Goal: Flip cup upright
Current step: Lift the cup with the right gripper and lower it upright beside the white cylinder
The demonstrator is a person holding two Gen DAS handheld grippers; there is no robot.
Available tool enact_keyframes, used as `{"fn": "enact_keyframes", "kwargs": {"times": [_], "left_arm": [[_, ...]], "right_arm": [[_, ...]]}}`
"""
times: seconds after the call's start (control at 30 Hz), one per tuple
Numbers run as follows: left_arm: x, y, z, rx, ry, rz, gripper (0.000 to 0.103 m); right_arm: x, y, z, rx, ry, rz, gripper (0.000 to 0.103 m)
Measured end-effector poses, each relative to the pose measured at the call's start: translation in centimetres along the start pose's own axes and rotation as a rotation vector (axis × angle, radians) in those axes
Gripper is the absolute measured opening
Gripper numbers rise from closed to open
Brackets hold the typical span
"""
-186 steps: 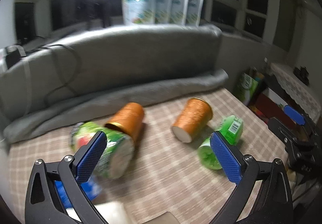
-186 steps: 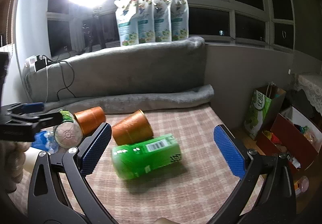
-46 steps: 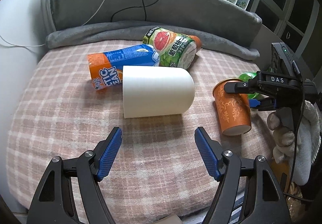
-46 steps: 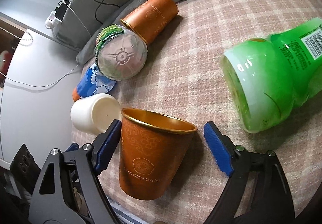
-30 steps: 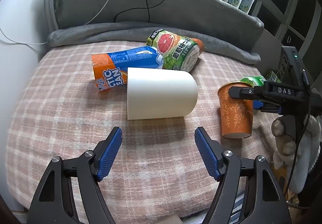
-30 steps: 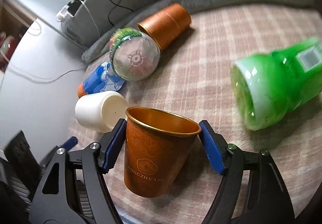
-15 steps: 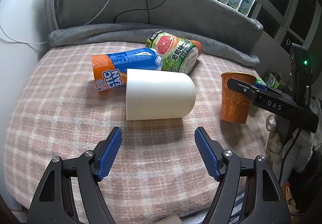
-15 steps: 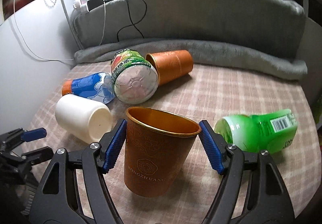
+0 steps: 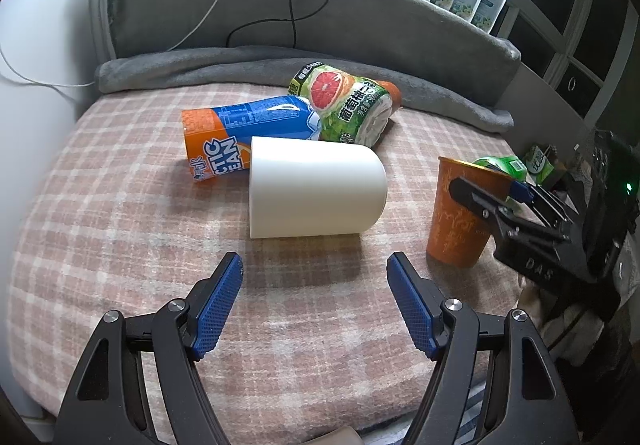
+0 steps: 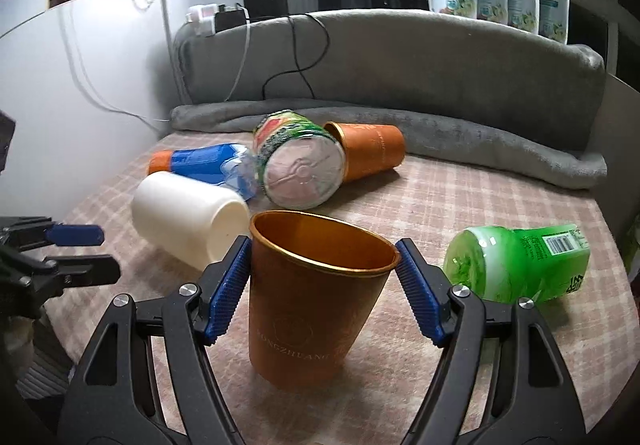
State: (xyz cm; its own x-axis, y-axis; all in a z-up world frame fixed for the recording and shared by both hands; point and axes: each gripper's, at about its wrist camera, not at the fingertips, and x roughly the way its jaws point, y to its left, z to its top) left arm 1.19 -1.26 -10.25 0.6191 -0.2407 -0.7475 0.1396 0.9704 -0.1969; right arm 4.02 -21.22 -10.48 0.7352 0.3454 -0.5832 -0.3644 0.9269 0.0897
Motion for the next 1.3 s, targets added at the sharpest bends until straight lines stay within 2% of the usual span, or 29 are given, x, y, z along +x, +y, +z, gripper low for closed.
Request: {"fn": "enact_keyframes", "kwargs": {"times": [0.27, 0.73, 0.9, 1.17, 1.3], "left_arm": [[-0.5, 0.0, -0.1, -0.001, -0.011, -0.003, 0.074], [-0.9, 0.2, -0.5, -0.007, -0.018, -0.002, 0.074], [-1.1, 0.4, -0.4, -0.014, -0.019, -0.005, 0.074], [-1.3, 0.5, -0.4, -0.022, -0.03, -0.003, 0.074], [-1.4, 0.6, -0.4, -0.027, -0.035, -0.003, 0.074]], "right_arm": [[-0.9, 0.1, -0.4, 0.035, 0.003, 0.028, 0.075], [-1.3, 2.1, -1.0, -0.043, 0.0, 0.053, 0.075], [-1.3, 2.9, -1.0, -0.087, -0.021, 0.003, 0.074], [0.5, 3.1, -0.4, -0.235, -0.072, -0.182, 0.074], [1.7, 3.1, -0.2, -0.254, -0.045, -0.194, 0.074]]}}
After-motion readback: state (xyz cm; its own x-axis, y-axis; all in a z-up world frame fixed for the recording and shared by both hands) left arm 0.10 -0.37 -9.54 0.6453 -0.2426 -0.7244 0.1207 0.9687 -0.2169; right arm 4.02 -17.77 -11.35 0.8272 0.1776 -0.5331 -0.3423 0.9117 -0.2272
